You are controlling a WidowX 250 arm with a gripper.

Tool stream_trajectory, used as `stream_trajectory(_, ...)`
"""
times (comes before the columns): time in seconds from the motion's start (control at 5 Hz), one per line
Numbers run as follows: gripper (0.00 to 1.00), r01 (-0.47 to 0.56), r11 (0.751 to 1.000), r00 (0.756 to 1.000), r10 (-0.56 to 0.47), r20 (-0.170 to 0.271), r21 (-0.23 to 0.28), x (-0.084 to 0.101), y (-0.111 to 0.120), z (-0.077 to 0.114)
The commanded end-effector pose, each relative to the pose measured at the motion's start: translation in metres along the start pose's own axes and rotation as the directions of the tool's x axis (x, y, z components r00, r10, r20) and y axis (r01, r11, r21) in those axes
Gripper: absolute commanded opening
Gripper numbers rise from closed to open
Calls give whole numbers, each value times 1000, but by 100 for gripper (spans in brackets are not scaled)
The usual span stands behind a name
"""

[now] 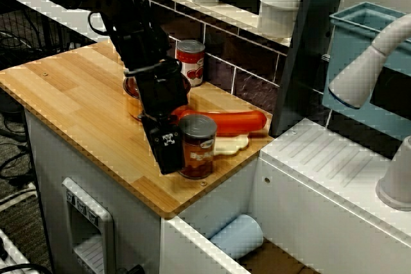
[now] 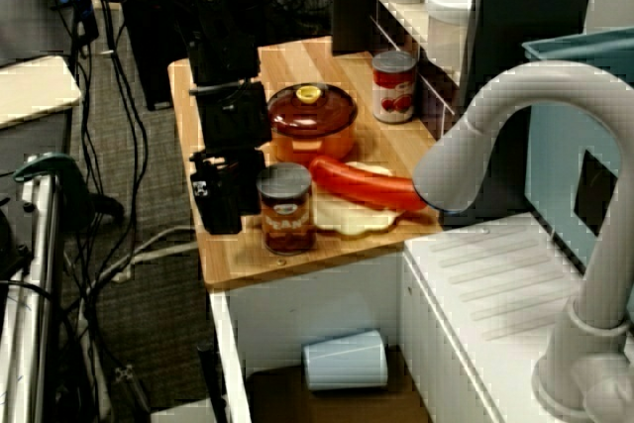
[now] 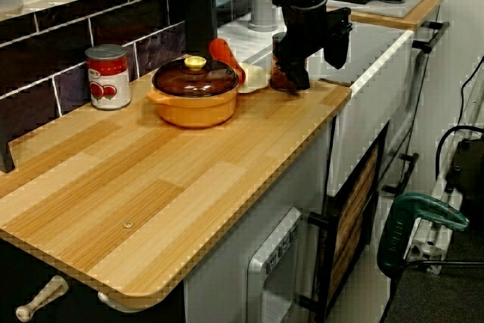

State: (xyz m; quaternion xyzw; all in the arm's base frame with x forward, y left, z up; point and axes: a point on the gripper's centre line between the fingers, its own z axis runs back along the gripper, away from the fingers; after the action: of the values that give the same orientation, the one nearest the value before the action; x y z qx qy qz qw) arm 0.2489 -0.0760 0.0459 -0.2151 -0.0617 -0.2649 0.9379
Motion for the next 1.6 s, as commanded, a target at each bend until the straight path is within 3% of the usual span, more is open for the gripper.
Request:
stream_trajectory(0.0,100,-13,995,993,2,115,96,3,-14,4)
stream_trajectory(0.4,100,-25,996,992,14,126,85,4,-9,12)
stream_trajectory(0.6,100,-24,995,988,9,152,94,3,-9,15)
stream_trajectory(0.8,100,-31,993,990,15,138,115,9,-7,14)
stream_trajectory(1.0,100,-33,992,987,14,158,120,16,-9,22)
stream_trajectory(1.2,100,-44,995,982,27,188,88,23,-6,25)
stream_trajectory(1.4,100,-48,998,982,37,187,51,28,-2,15)
